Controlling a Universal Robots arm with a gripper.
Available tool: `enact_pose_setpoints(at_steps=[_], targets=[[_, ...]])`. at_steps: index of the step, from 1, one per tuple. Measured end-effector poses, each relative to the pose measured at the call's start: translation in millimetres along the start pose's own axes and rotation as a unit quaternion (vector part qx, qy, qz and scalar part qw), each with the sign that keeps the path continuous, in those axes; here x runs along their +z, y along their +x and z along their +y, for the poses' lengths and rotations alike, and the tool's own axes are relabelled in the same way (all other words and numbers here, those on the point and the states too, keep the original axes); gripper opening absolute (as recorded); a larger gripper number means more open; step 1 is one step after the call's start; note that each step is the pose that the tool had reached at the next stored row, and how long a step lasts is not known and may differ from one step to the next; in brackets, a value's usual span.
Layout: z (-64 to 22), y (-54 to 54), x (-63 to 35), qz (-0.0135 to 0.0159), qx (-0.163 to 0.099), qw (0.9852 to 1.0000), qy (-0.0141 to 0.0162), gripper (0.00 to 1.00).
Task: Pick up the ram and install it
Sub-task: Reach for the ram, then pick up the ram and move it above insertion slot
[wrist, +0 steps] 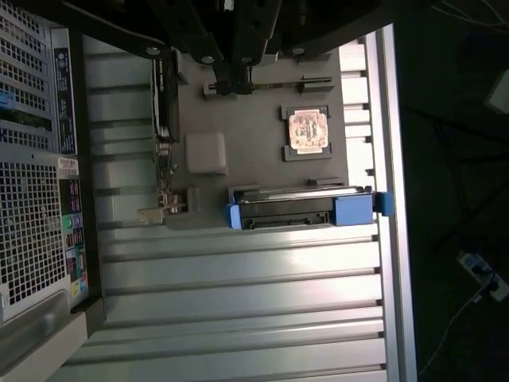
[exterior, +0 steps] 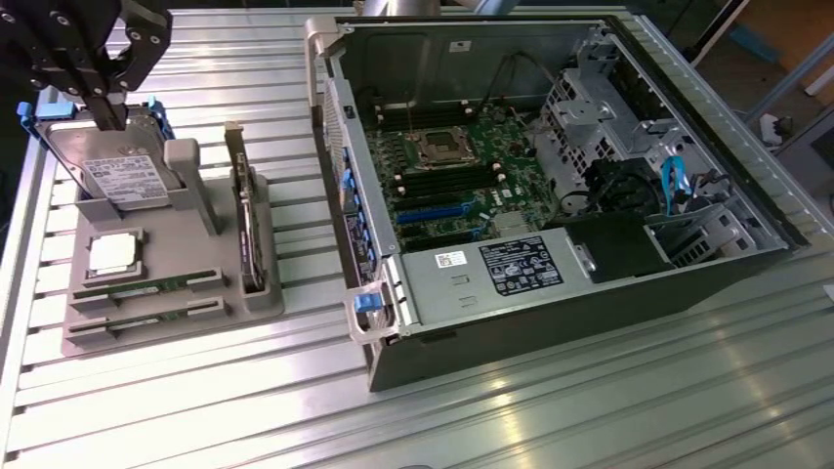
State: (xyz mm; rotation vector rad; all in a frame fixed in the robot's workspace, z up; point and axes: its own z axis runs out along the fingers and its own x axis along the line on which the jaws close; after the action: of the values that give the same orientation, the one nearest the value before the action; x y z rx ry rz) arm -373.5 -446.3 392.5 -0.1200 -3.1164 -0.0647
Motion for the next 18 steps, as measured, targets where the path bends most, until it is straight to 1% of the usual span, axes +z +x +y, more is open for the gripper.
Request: enact_pose_setpoints(at_steps=[5, 8, 12, 14, 16, 18], targets=[[-6.8, -0.3, -0.2, 0.0004, 0.000, 1.0000, 0.0000, 0.11], [-12.4, -0.6, -0.5, 0.0008, 0.000, 1.0000, 0.0000, 0.11], [-16.6, -0.8, -0.7, 0.0012, 0.000, 1.0000, 0.0001, 0.11], [-16.6, -0.7, -0.7, 0.0014, 0.000, 1.0000, 0.0001, 0.11], [-16.7, -0.7, -0.6, 0.0050, 0.000, 1.0000, 0.0003, 0.11], [-16.7, -0.7, -0.7, 0.0053, 0.000, 1.0000, 0.0004, 0.11]])
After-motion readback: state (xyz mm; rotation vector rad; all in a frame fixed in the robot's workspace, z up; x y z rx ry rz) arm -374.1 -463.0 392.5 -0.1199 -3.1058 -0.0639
